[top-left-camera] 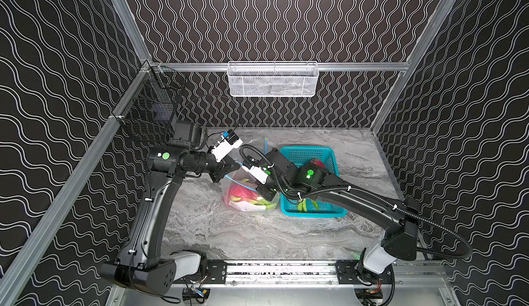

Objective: Open the zip-top bag and take out the dragon fruit
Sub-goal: Open the zipper of the food storage bag at the center of the board, then pick up the dragon fruit from the zipper food storage bag.

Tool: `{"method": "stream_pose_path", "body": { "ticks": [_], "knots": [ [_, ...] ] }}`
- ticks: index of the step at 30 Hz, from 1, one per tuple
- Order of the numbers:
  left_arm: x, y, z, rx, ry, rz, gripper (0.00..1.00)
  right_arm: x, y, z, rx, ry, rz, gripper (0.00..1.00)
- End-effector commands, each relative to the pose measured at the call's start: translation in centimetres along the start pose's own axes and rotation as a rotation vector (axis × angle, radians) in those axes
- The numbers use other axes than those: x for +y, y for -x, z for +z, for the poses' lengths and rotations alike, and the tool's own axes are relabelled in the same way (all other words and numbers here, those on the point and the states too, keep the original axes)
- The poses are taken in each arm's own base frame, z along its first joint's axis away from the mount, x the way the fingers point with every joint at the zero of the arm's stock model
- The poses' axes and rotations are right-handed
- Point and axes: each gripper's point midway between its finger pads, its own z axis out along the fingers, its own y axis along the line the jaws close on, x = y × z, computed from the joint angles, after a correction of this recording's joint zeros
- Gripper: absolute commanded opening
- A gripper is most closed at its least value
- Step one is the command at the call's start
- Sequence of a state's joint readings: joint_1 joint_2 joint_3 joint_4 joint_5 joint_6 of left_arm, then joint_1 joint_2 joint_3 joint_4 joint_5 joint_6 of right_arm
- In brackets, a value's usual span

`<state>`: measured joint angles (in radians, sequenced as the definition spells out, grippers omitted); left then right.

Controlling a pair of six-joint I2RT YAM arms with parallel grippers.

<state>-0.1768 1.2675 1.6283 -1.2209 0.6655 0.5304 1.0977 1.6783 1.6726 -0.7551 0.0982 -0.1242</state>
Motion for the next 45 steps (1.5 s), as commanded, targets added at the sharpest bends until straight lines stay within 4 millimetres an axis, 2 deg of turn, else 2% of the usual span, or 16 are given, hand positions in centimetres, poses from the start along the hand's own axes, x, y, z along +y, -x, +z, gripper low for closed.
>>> {"method": "stream_pose_path", "body": {
  "ticks": [1,6,7,10,13,15,17,18,20,23,25,29,31,39,43,45],
  "knots": [
    [-0.4,1.4,-0.2,-0.064,-0.023,0.027,0.00,3.6,-2.7,-0.5,0.125,0.170,-0.053,0.00],
    [0.3,1.3,0.1,-0.060,0.005,0.031,0.00,7.9,-5.4,-1.1,0.225,0.376,-0.083,0.01],
    [0.5,1.3,0.1,-0.060,0.015,0.032,0.00,8.6,-6.3,-1.2,0.262,0.410,-0.082,0.08],
    [0.9,1.4,0.1,-0.060,0.034,0.039,0.00,9.1,-8.2,-0.9,0.325,0.419,-0.083,0.19],
    [0.9,1.6,0.0,-0.064,0.032,0.041,0.00,8.0,-9.1,-0.8,0.325,0.354,-0.092,0.27],
    [0.7,1.6,0.1,-0.067,0.019,0.037,0.00,5.6,-8.8,-0.2,0.301,0.206,-0.092,0.37],
    [0.3,1.5,0.1,-0.069,-0.004,0.029,0.00,3.7,-7.6,-0.3,0.259,0.095,-0.092,0.40],
    [0.0,1.5,0.1,-0.073,-0.014,0.028,0.00,2.5,-6.4,-0.5,0.213,0.035,-0.064,0.45],
    [-0.2,1.4,0.2,-0.076,-0.026,0.017,0.00,0.7,-4.1,-0.9,0.136,-0.038,0.021,0.49],
    [-0.6,1.4,0.2,-0.084,-0.041,0.008,0.00,1.1,-2.8,-0.5,0.116,0.016,0.077,0.52],
    [-0.8,1.2,0.2,-0.086,-0.050,0.002,0.00,1.8,-3.5,0.7,0.168,0.053,0.085,0.53],
    [-1.0,0.6,0.5,-0.078,-0.060,-0.007,0.00,2.8,-7.2,3.2,0.304,0.121,0.094,0.54],
    [-1.0,0.3,0.7,-0.073,-0.062,-0.004,0.00,2.9,-8.3,3.8,0.315,0.136,0.106,0.54],
    [-1.2,0.0,0.8,-0.067,-0.067,-0.001,0.00,0.7,-11.4,5.0,0.335,0.113,0.192,0.49],
    [-1.3,-1.3,1.4,-0.045,-0.072,-0.029,0.00,-0.3,-11.5,4.5,0.292,0.084,0.222,0.45],
    [-1.7,-2.5,2.1,-0.038,-0.096,-0.068,0.00,-0.8,-9.4,2.8,0.221,0.067,0.218,0.43]
  ]
}}
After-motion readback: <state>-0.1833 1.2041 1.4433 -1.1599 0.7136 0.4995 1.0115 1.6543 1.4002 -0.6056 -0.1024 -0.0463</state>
